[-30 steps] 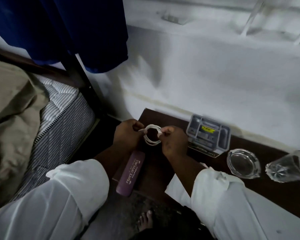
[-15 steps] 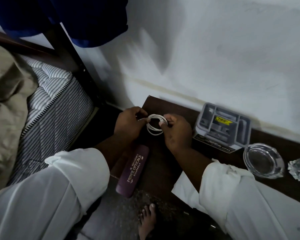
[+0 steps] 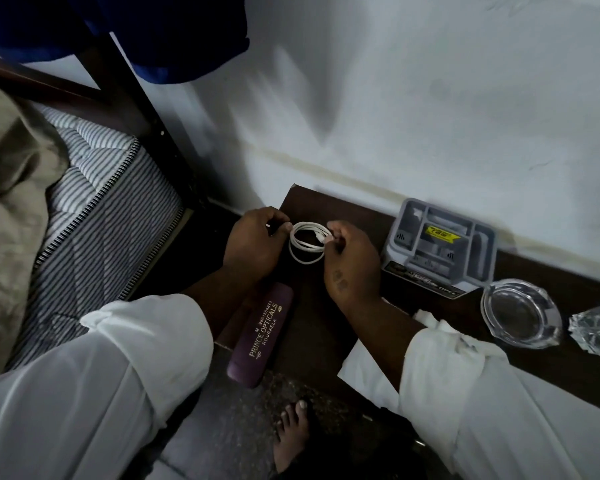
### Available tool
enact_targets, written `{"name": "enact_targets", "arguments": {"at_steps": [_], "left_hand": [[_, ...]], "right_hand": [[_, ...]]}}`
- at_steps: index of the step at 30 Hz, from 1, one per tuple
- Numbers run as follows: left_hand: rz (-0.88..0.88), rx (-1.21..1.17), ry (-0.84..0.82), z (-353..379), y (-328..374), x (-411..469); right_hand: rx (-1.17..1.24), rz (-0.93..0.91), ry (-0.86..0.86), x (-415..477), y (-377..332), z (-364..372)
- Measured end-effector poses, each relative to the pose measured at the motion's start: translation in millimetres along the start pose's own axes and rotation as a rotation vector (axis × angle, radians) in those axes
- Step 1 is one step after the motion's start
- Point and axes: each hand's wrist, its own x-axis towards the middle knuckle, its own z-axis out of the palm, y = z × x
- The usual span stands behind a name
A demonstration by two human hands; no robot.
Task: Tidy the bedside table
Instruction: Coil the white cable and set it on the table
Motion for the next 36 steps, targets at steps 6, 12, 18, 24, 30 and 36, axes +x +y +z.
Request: {"name": "enact_targets", "arguments": {"at_steps": [6,12,18,24,30,36], "left_hand": [[0.058,0.047,-0.122,-1,3,-2],[0.044,0.084,-0.153,0,-1,-6],[-0.014,0.119,-0.249,-8,0,-3],[-0.205,-0.091,-0.284,-4,4,-10],[-0.166,0.089,-0.261,-4,8,-6],[-0.175,0.067,-0.269,-11,13,-8]], "right_hand": [[-0.047,0.028,-0.038,-4,3,-1],[-0.099,0.079,-0.046,9,2,5],[-0.069,0.096,0.007,25,-12,18],[-0.076,-0.027,-0.075,44,-17,24],[-0.063,-0.043,-0.062,45,-12,24],[-0.065,-0.038,-0.022,49,-18,12]]}}
